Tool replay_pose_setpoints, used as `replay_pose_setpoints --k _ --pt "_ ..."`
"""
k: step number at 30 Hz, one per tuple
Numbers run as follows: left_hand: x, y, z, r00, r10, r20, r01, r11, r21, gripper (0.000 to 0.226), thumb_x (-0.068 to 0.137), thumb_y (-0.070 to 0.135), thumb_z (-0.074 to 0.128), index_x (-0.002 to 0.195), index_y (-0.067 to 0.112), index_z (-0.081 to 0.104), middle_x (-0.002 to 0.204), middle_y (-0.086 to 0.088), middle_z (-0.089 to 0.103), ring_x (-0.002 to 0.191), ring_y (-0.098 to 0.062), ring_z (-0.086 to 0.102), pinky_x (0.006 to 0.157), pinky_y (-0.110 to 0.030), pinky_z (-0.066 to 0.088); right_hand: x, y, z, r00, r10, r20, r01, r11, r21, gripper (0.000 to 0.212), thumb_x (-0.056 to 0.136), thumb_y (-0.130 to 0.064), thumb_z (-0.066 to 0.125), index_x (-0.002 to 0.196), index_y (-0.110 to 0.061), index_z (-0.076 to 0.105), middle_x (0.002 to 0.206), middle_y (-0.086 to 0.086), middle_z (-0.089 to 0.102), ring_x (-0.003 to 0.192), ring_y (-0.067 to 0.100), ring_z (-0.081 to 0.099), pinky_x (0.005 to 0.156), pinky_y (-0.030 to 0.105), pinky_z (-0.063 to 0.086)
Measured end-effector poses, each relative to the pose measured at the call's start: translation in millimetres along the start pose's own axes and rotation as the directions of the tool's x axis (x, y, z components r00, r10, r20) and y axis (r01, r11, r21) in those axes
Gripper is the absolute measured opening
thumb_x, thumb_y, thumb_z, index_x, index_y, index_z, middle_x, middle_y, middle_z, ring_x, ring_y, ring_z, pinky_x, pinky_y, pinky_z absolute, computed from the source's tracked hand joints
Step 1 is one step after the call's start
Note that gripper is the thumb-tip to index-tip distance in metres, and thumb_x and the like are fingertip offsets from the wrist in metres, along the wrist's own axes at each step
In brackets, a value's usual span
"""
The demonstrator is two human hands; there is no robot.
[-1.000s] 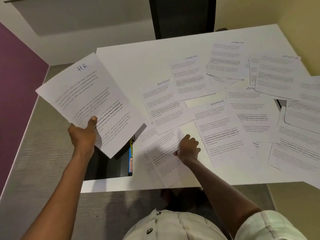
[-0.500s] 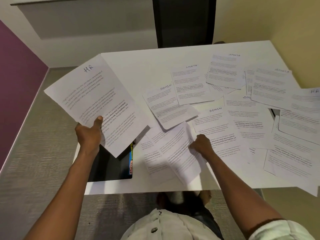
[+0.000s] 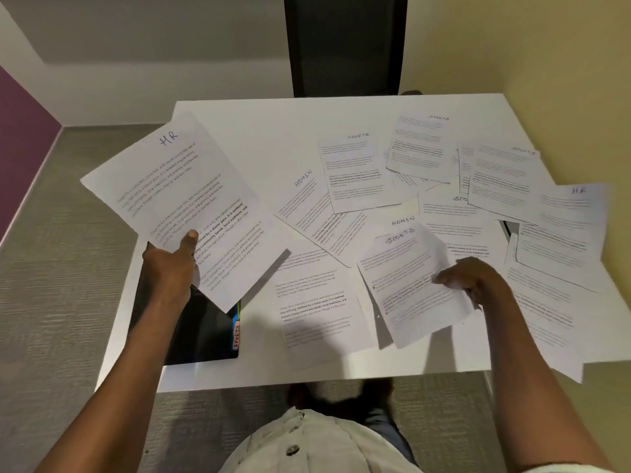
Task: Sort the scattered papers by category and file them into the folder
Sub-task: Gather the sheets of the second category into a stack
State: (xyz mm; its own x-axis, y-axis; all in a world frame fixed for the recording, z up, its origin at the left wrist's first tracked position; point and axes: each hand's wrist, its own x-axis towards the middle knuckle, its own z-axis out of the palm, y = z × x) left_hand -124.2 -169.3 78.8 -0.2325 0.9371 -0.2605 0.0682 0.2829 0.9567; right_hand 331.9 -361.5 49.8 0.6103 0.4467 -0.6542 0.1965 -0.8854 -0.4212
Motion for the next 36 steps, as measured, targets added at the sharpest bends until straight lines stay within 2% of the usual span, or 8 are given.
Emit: replay_pose_setpoints --k 6,9,14,19,22,25,29,36 --pt "-22 17 34 0.998 0.008 0.058 -0.011 0.998 0.061 0.048 0.091 0.014 0.071 0.133 0.011 0.050 0.124 0.002 0.061 0.104 -0.012 0.060 0.085 -0.027 0.053 -3 37 14 0.991 0.041 -0.129 -0.037 0.999 0.031 0.023 0.072 -0.011 0.082 0.070 0.004 0.064 0.074 0.018 0.067 0.059 0.021 0.060 0.054 0.026 0.044" --pt "-28 22 41 0.994 0.023 0.111 -0.038 0.990 0.132 0.040 0.092 0.013 0.069 0.129 0.012 0.054 0.113 0.004 0.058 0.105 -0.015 0.059 0.076 -0.023 0.049 -2 48 23 0.968 0.032 -0.250 -0.041 0.999 -0.032 0.024 0.078 -0.014 0.074 0.080 0.007 0.063 0.078 0.017 0.068 0.070 0.025 0.063 0.052 0.023 0.043" --pt "-23 28 43 0.993 0.002 0.118 -0.015 0.994 0.112 0.038 0.092 0.012 0.069 0.128 0.015 0.056 0.112 0.005 0.061 0.087 -0.007 0.065 0.057 -0.011 0.050 3 41 16 0.877 0.121 -0.465 -0.111 0.993 0.049 0.037 0.085 -0.017 0.065 0.116 0.001 0.058 0.119 0.024 0.061 0.110 0.041 0.059 0.086 0.041 0.048" --pt "-22 28 42 0.993 -0.009 0.116 -0.001 0.997 0.080 0.039 0.094 0.015 0.067 0.131 0.010 0.053 0.116 0.001 0.060 0.090 -0.011 0.060 0.052 -0.010 0.048 7 19 55 0.799 -0.159 -0.580 -0.006 0.962 -0.272 0.042 0.091 -0.014 0.051 0.127 0.005 0.045 0.125 0.031 0.049 0.114 0.045 0.047 0.091 0.051 0.044" --pt "-18 24 40 0.996 -0.019 0.090 0.015 0.999 0.042 0.035 0.093 0.012 0.068 0.124 0.017 0.053 0.117 0.002 0.062 0.092 -0.011 0.063 0.073 -0.025 0.056 -11 -6 111 0.845 -0.383 -0.373 0.263 0.905 -0.335 0.039 0.091 -0.023 0.055 0.122 0.002 0.052 0.120 0.024 0.053 0.112 0.040 0.048 0.088 0.045 0.044" --pt "-8 13 30 0.993 -0.031 0.111 0.030 0.999 0.014 0.035 0.090 0.010 0.071 0.119 0.022 0.058 0.114 0.006 0.067 0.094 -0.007 0.068 0.086 -0.035 0.058 -40 -23 173 0.917 -0.395 -0.053 0.351 0.864 -0.361 0.065 0.084 -0.046 0.069 0.121 0.002 0.046 0.116 0.018 0.049 0.108 0.034 0.049 0.084 0.040 0.046" --pt "-4 2 15 0.991 -0.042 0.127 0.040 0.999 0.019 0.033 0.087 0.013 0.074 0.112 0.031 0.064 0.115 0.006 0.071 0.104 -0.012 0.069 0.087 -0.035 0.056 -53 -32 213 0.957 -0.280 -0.076 0.223 0.878 -0.424 0.077 0.077 -0.042 0.078 0.126 0.000 0.036 0.122 0.019 0.045 0.113 0.032 0.045 0.086 0.041 0.049" --pt "-4 -4 2 0.995 -0.050 0.090 0.047 0.998 0.029 0.031 0.088 0.008 0.073 0.106 0.032 0.063 0.108 0.008 0.071 0.096 -0.009 0.070 0.081 -0.031 0.056 -32 -40 220 0.973 -0.232 -0.019 0.213 0.921 -0.326 0.052 0.077 -0.016 0.073 0.117 -0.001 0.043 0.112 0.014 0.058 0.106 0.033 0.058 0.084 0.038 0.049"
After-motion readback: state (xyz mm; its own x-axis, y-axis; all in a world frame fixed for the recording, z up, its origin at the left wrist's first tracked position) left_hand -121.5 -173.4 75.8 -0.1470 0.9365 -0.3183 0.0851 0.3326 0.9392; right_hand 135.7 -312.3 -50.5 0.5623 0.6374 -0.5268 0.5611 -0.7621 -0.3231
